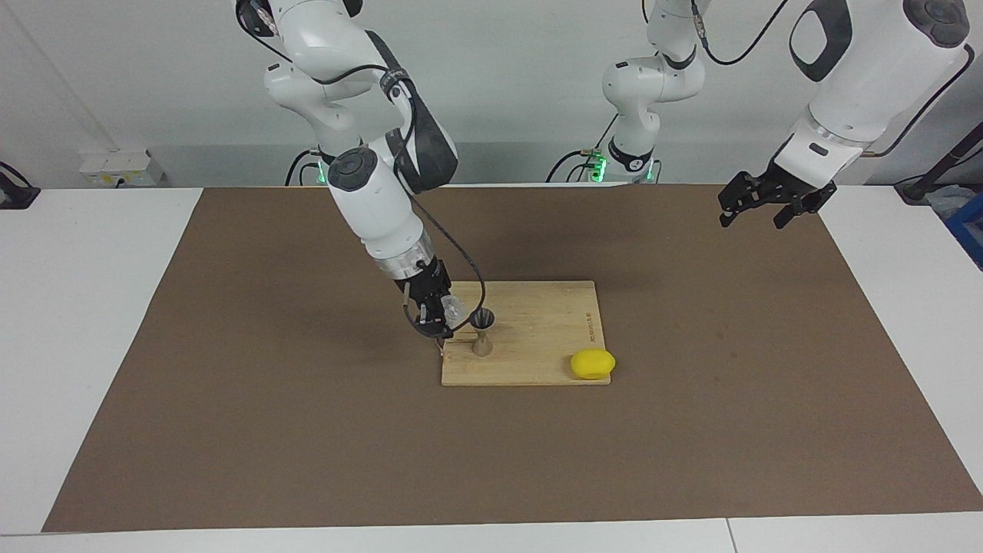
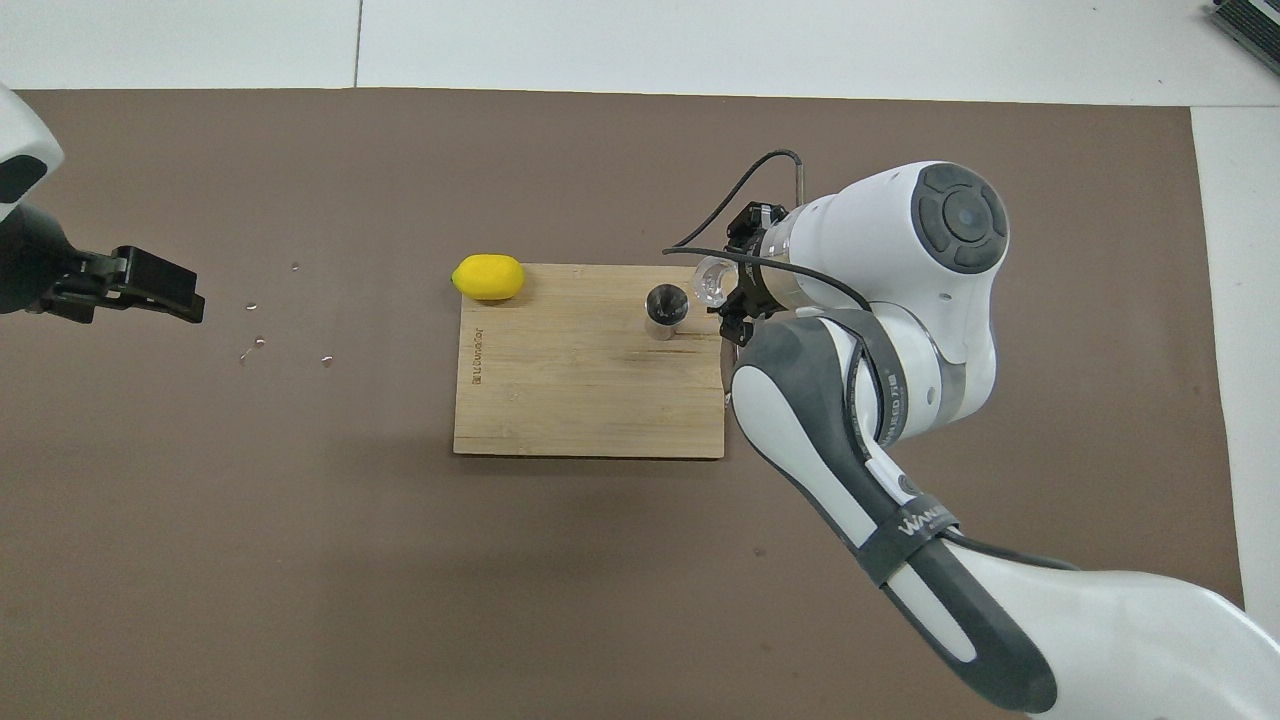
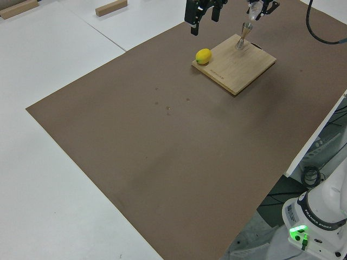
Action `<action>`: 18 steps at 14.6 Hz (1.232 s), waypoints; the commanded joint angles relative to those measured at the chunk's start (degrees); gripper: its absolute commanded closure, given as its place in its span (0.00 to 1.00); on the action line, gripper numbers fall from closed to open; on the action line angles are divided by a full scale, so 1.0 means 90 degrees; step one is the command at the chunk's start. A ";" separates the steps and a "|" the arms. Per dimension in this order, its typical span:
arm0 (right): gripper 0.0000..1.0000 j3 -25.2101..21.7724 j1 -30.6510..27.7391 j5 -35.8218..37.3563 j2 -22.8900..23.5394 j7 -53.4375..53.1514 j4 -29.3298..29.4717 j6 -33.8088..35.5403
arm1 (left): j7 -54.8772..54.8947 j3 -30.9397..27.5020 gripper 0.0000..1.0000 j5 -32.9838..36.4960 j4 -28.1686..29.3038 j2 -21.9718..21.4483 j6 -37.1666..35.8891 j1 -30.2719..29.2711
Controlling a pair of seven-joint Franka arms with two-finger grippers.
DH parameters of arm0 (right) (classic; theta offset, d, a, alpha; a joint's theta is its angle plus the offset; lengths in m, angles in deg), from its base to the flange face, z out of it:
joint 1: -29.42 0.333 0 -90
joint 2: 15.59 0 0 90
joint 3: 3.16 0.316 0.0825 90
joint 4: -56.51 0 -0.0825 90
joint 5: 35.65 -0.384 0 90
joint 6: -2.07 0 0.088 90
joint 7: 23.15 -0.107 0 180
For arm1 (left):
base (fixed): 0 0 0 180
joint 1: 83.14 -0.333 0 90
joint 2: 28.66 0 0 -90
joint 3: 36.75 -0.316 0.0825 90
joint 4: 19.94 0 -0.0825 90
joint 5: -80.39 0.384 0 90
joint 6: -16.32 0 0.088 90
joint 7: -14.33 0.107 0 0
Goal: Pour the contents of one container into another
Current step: 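Carry the clear glass with the right gripper above the dark cup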
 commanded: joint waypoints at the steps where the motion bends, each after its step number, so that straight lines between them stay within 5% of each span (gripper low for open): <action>1: 1.00 -0.0009 0.0044 0.0376 0.0123 -0.0227 0.0203 0.0022 | -0.0079 0.0053 0.00 0.0022 -0.0210 0.0076 -0.0158 -0.0002; 18: 1.00 0.0040 0.0405 0.1949 0.0260 -0.0256 0.0427 0.0110 | -0.0079 0.0062 0.00 0.0344 0.0171 -0.0217 -0.0022 0.0106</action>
